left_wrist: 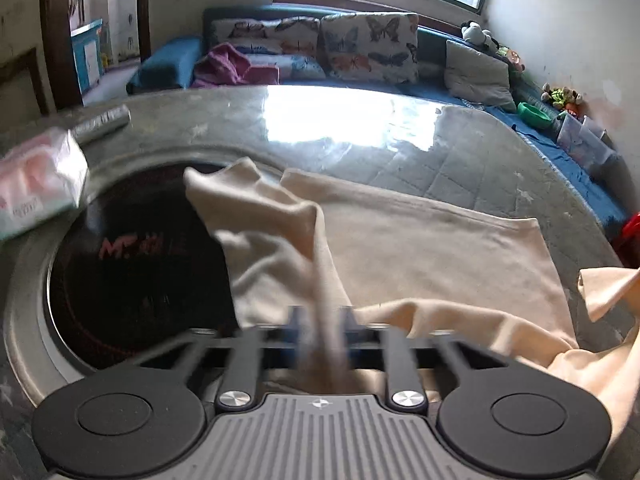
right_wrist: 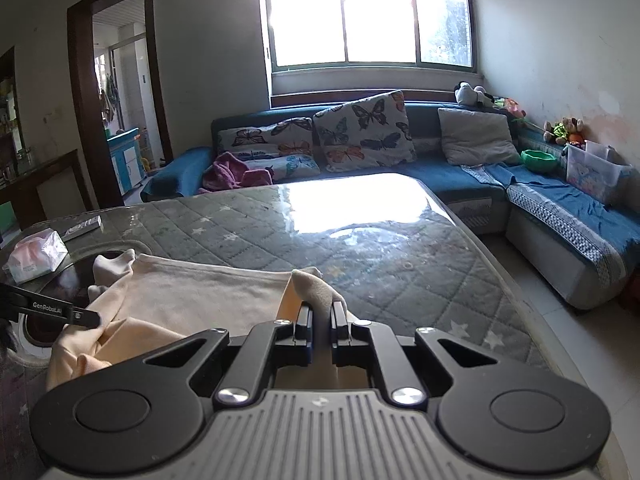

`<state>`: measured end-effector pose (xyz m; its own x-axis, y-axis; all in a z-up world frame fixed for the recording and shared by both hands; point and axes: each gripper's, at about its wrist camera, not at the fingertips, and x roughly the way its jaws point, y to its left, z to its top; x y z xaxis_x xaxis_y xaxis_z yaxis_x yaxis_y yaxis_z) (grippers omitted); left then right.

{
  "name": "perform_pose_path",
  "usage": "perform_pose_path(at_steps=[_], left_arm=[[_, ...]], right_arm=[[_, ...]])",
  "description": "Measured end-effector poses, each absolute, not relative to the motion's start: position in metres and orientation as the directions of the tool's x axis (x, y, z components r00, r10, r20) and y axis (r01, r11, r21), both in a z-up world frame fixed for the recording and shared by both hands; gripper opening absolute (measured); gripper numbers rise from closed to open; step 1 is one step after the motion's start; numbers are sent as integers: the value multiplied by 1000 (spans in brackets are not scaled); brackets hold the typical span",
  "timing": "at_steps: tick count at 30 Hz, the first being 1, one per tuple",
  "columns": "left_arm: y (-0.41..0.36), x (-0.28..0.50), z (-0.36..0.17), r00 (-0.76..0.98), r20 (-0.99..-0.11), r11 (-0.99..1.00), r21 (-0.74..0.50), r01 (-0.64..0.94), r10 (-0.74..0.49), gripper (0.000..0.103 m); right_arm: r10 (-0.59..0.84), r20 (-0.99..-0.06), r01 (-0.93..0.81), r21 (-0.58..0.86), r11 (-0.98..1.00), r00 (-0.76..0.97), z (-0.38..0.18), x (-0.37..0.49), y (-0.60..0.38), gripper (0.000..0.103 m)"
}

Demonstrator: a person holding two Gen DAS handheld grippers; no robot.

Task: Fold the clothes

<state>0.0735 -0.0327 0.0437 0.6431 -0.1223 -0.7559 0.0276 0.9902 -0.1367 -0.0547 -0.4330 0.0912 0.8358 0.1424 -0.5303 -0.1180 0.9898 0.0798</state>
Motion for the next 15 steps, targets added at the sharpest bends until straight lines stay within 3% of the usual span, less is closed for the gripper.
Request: perform_pose_path(at_steps=[11,15], left_arm=[[14,4,84,709,-689,974,-227,-9,-153,2],[32,-26,82,692,-707,972,-231,-32,-145,2]], right_arm=[[139,-538,-93,113,989,831,87,-71,-453,7],[136,-546,-79,127,989,827,85,-81,-462,7]])
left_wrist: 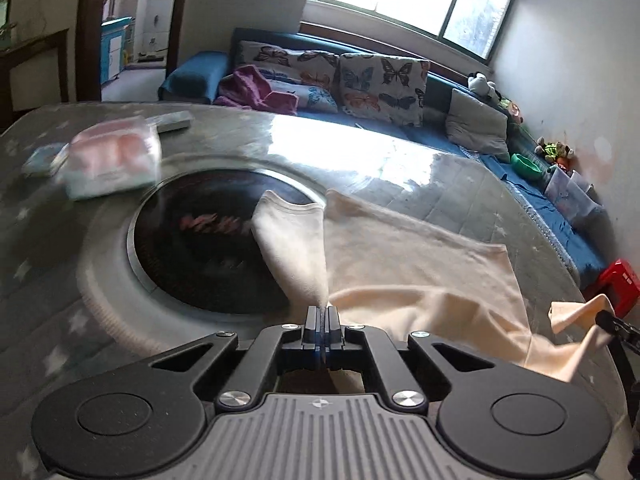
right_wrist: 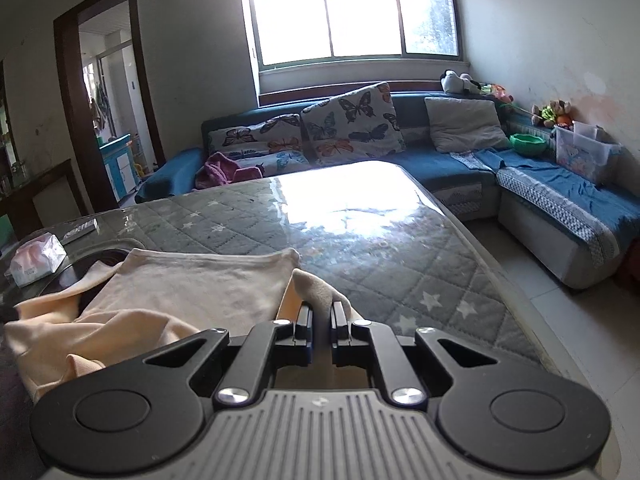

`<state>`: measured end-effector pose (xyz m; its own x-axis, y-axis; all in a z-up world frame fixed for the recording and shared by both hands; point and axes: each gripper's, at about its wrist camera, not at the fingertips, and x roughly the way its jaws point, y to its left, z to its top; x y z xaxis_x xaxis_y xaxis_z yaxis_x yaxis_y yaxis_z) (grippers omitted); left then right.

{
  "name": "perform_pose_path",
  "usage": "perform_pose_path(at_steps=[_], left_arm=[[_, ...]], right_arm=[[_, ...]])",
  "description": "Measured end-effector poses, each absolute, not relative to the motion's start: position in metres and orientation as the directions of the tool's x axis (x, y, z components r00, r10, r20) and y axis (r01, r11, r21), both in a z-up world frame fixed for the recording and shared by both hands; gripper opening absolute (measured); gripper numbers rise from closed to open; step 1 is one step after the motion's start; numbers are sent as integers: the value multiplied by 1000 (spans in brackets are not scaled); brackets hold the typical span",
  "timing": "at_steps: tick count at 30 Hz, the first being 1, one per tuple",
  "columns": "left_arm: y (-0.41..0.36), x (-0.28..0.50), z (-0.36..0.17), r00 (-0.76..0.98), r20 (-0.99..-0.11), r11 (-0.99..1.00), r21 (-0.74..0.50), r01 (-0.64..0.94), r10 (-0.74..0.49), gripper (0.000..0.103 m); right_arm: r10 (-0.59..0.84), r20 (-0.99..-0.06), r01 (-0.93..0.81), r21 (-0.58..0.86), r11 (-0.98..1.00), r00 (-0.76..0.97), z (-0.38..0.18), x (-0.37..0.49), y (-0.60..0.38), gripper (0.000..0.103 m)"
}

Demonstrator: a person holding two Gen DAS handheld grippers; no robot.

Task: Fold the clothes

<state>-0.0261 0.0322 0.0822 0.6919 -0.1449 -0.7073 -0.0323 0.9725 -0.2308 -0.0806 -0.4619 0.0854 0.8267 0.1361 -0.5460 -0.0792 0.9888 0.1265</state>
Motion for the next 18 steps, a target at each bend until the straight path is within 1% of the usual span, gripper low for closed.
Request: perform_pose_path(at_steps=[3,6,8,10,11,12,13,16,17,18], left_arm=[[42,-44,68,650,-748,975,-217,-52,-132,2],[48,-53,49,599,-793,977,-197,-82,-110,2],[54,-57,41,577,-811,977,-191,-97,-101,2],[54,-61,40,581,-808,979,-184,-86,-101,4],[52,-62,42,584,-806,982,-174,-74,-98,6],[51,-64,45,592,-800,984,-167,-62,-99,6],[50,-65,48,600,-793,986,-161,-49,-100,7],[44,-69,58,629,-770,989,-149,-14,-107,8],[41,-69,62,638,-762,989,-150,-4,-113,12],[39,-69,65,644,-756,989,-149,5,-117,13]], right_arm=[[117,-582,-51,128,991,805,74,-87,-471,8],[94,-619,-21,124,992,780,64,-90,-479,11],[66,-638,3,107,994,767,58,-93,-487,19],[38,-648,24,86,996,760,56,-97,-493,21],[22,-651,38,78,996,759,57,-99,-496,25],[7,-653,52,71,996,758,57,-100,-500,28],[-9,-654,67,63,996,756,57,-101,-503,34],[-29,-648,60,26,998,761,61,-101,-502,35],[-28,-646,48,14,999,762,62,-101,-500,36],[-27,-645,37,2,999,763,62,-100,-498,37]])
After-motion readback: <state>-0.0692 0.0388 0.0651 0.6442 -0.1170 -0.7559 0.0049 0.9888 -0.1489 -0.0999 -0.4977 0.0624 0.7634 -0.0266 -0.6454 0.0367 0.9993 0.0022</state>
